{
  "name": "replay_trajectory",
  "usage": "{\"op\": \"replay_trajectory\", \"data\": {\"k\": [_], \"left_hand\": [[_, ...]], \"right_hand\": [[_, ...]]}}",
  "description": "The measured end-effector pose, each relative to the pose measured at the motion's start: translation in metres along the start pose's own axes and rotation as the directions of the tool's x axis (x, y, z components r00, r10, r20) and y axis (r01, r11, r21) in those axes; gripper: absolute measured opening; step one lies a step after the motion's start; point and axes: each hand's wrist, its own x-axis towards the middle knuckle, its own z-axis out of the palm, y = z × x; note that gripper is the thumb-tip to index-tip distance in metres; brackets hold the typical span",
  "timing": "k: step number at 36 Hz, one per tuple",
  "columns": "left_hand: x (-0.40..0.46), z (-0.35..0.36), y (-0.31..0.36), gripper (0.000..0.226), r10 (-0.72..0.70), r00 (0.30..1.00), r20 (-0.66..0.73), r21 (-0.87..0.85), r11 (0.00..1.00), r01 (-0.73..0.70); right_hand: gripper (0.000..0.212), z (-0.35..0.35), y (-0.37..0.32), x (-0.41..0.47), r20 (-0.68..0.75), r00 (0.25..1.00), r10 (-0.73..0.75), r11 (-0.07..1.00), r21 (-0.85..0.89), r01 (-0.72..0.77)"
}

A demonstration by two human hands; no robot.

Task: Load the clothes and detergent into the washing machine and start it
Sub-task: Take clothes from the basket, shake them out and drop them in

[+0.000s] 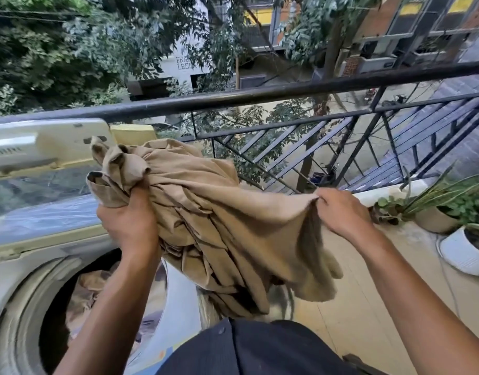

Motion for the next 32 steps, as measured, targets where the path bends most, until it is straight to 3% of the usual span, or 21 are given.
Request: {"op": "replay_trajectory", "data": {"k": [2,5,8,10,11,13,14,18,21,24,27,29,32], "left_hand": [[-0.001,0.000,-0.002,0.023,-0.010,1.000,0.017,0.052,0.999,0.009],[-0.002,-0.001,-0.004,0.018,-0.007,0.999,0.033,0.095,0.995,0.003],[-0.003,0.000,-0.003,0.046,-0.028,0.999,0.031,0.108,0.994,0.025],[-0.004,0.001,-0.004,0.070,-0.035,0.999,0.031,0.109,0.994,0.031],[-0.004,0.001,-0.004,0.075,-0.033,0.999,0.038,0.099,0.995,0.029],[-0.007,0.001,-0.003,0.073,-0.043,0.998,0.055,0.092,0.995,0.038],[-0.008,0.000,-0.003,0.067,-0.049,0.997,0.062,0.101,0.994,0.043],[-0.008,-0.005,-0.007,0.033,-0.039,0.998,0.056,0.114,0.993,0.033],[-0.009,-0.006,-0.006,0.043,-0.038,0.997,0.070,0.121,0.992,0.030],[-0.011,-0.002,-0.006,0.065,-0.076,0.992,0.102,0.135,0.989,0.062],[-0.017,0.002,-0.004,0.060,-0.114,0.974,0.197,0.183,0.980,0.077],[-0.024,0.004,-0.004,0.053,-0.133,0.956,0.260,0.224,0.972,0.074],[-0.034,0.005,-0.005,0.035,-0.118,0.923,0.366,0.262,0.965,0.020]], "right_hand": [[0.018,0.000,-0.001,-0.002,-0.151,0.988,0.014,0.999,0.042,-0.008],[0.017,-0.012,-0.010,-0.011,-0.435,0.900,0.036,0.935,0.333,0.123],[0.018,-0.016,-0.022,-0.018,-0.578,0.815,0.045,0.837,0.467,0.285],[0.022,-0.010,-0.029,-0.017,-0.508,0.861,-0.034,0.862,0.421,0.283],[0.022,-0.004,-0.031,-0.014,-0.388,0.918,-0.078,0.900,0.369,0.232],[0.019,0.001,-0.033,-0.011,-0.113,0.989,-0.091,0.945,0.303,0.121],[0.022,0.002,-0.033,-0.010,-0.074,0.994,-0.076,0.936,0.337,0.097],[0.036,-0.012,-0.039,-0.012,-0.168,0.985,-0.038,0.808,0.576,0.129],[0.037,-0.030,-0.046,-0.014,-0.110,0.994,-0.018,0.568,0.817,0.101],[0.035,-0.040,-0.060,-0.019,-0.100,0.994,-0.045,0.379,0.919,0.110],[0.035,-0.044,-0.075,-0.023,-0.214,0.973,-0.082,0.368,0.901,0.229],[0.046,-0.045,-0.085,-0.022,-0.276,0.953,-0.126,0.372,0.877,0.304],[0.049,-0.047,-0.101,-0.021,-0.361,0.916,-0.175,0.441,0.803,0.401]]}}
